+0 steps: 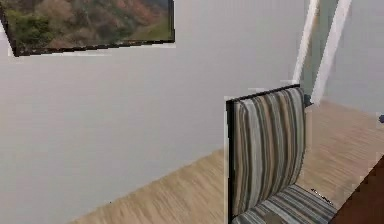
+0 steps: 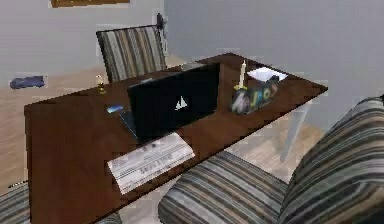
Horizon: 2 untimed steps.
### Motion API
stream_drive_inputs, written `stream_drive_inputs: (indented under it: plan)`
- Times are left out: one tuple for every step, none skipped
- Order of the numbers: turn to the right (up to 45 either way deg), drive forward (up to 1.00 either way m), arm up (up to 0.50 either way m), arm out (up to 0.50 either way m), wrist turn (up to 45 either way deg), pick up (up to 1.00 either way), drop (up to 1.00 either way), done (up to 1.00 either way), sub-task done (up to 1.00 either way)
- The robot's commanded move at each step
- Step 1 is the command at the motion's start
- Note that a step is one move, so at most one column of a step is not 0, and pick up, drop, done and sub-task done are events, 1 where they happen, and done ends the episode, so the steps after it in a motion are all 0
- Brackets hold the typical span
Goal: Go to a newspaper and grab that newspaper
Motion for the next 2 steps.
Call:
stream_drive_inputs:
  plan:
    - [42.0, 0.0, 0.0, 0.0, 0.0, 0.0, 0.0, 0.0, 0.0]
    - [0.0, 0.25, 0.0, 0.0, 0.0, 0.0, 0.0, 0.0, 0.0]
